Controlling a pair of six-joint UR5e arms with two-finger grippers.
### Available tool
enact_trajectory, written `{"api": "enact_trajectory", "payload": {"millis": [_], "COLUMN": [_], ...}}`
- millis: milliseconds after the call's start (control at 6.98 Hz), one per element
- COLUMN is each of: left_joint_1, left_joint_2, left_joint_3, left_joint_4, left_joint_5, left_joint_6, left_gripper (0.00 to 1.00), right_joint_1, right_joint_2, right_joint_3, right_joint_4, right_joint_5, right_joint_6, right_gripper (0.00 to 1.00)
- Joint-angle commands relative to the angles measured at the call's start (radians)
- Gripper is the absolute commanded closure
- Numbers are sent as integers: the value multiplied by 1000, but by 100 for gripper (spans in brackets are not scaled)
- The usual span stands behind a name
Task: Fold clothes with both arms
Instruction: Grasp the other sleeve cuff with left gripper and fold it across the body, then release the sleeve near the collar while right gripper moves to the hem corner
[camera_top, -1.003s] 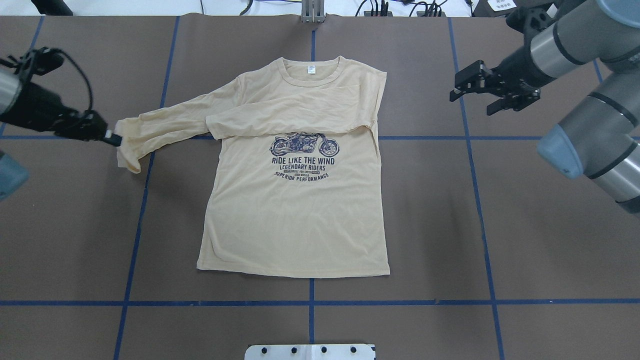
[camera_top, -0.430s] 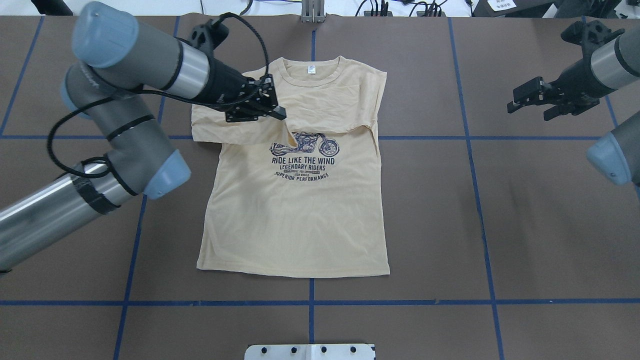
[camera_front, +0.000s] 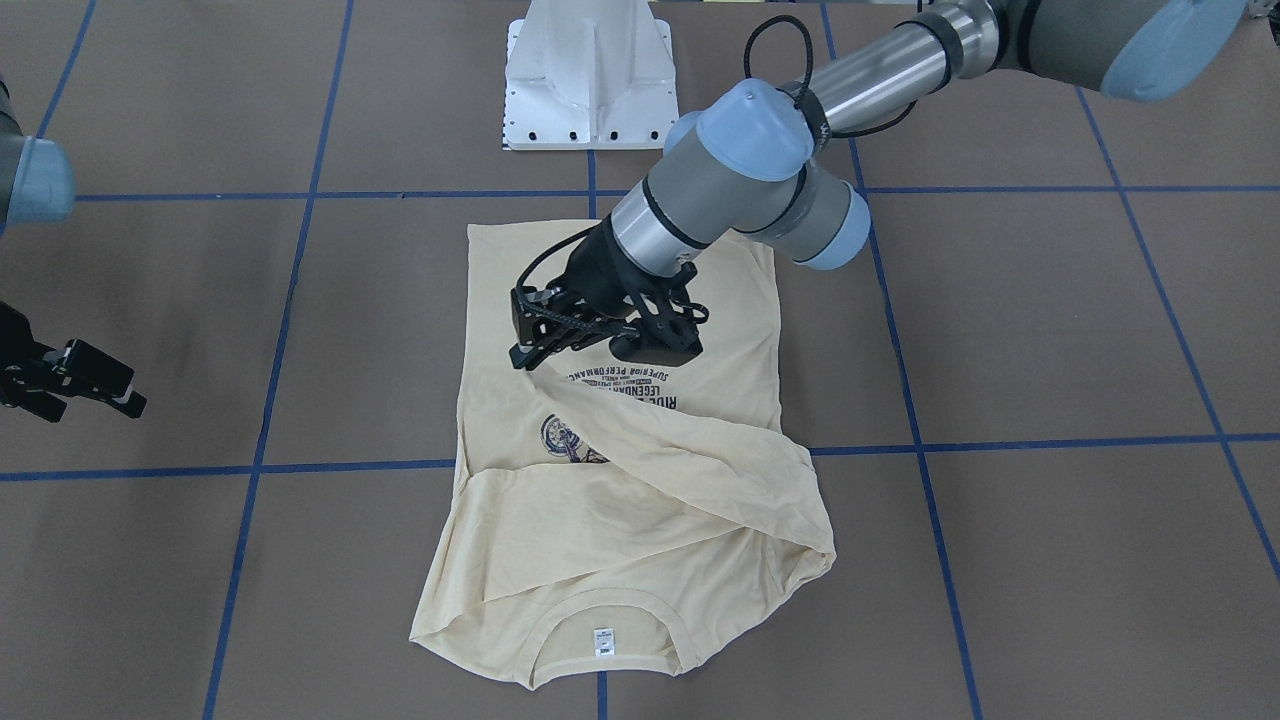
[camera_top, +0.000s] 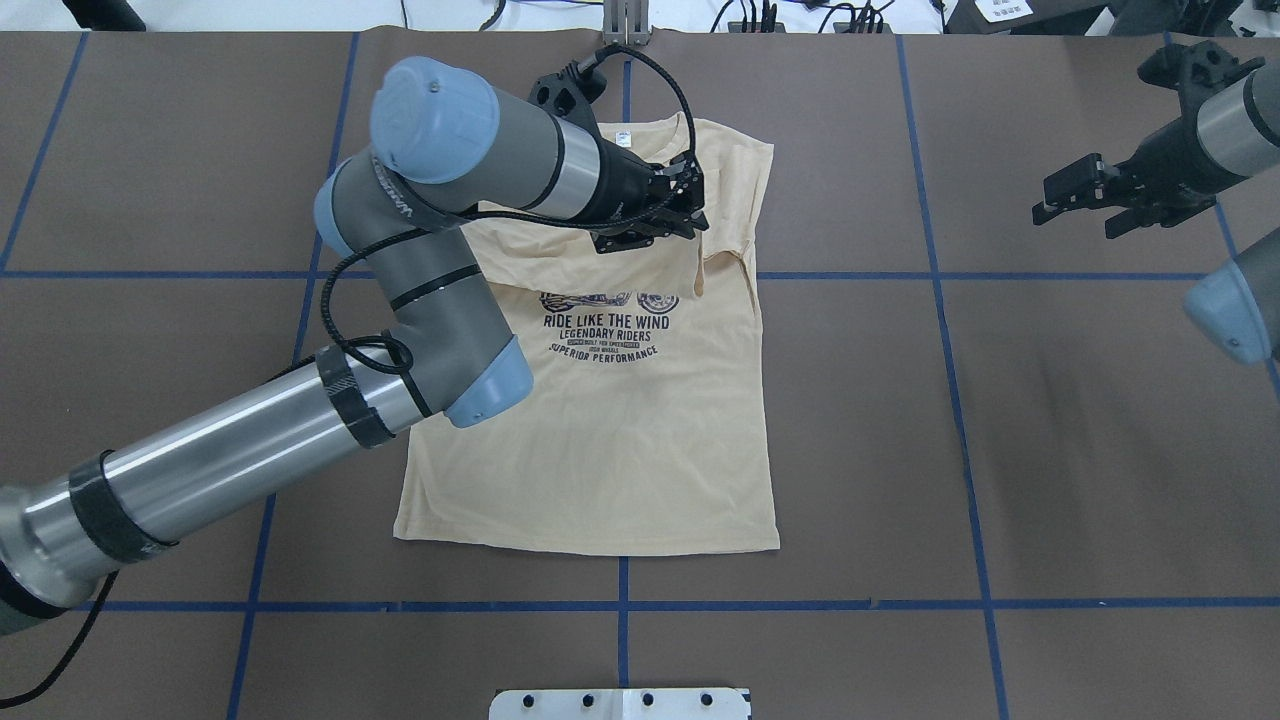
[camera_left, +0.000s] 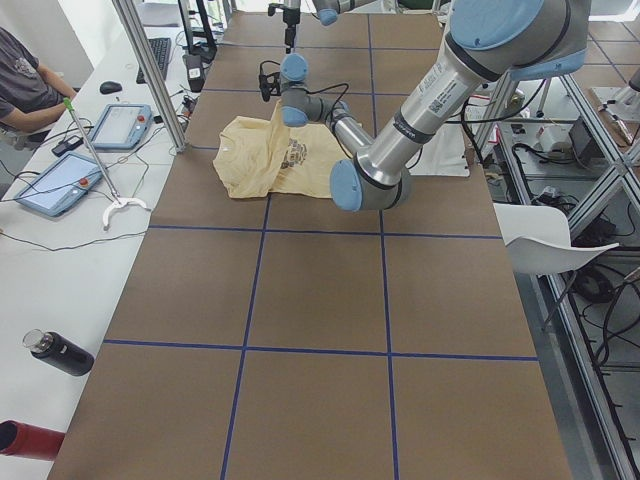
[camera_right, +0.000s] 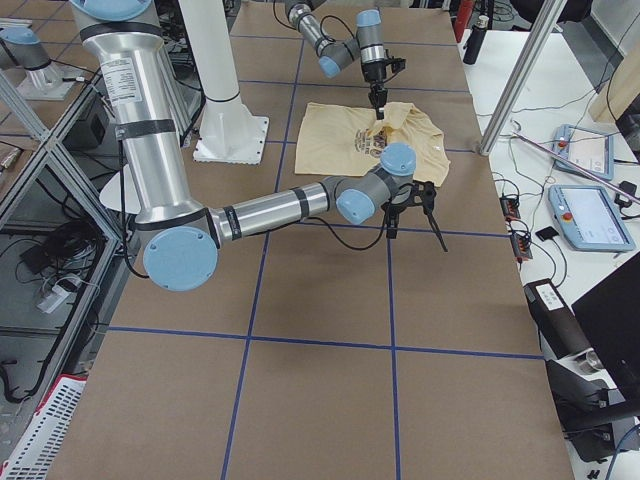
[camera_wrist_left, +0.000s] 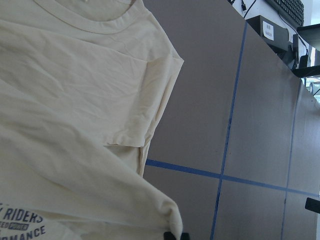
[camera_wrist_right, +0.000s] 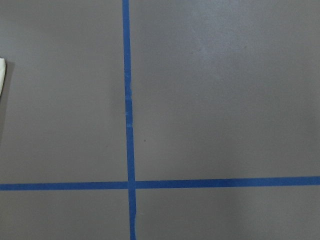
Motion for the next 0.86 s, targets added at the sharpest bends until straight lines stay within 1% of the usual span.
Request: {"api": "enact_trajectory", "payload": {"millis": [0, 143, 287, 430, 573, 716], "left_joint_1": [29, 26, 21, 17, 6, -3], "left_joint_2": [-52, -52, -14, 93, 188, 241], "left_joint_3": [45, 9, -68, -176, -267, -306], "left_joint_4": [-3, 3, 6, 18, 18, 20], "left_joint_5": [85, 80, 66, 36, 36, 34], "left_joint_6": [-36, -45, -44, -29, -1, 63], "left_gripper": [7, 7, 8, 9, 9, 9], "right_joint_1": [-11, -83, -188, -327, -497, -675], "right_joint_2": [7, -2, -13, -32, -49, -51], "right_joint_3": [20, 107, 214, 323, 397, 437], "right_joint_4": [5, 5, 3, 0, 0, -8], "right_joint_5": [4, -6, -75, -203, -359, -543], "right_joint_6": [114, 270, 484, 679, 860, 989], "right_gripper": [0, 0, 0, 0, 0, 0]}}
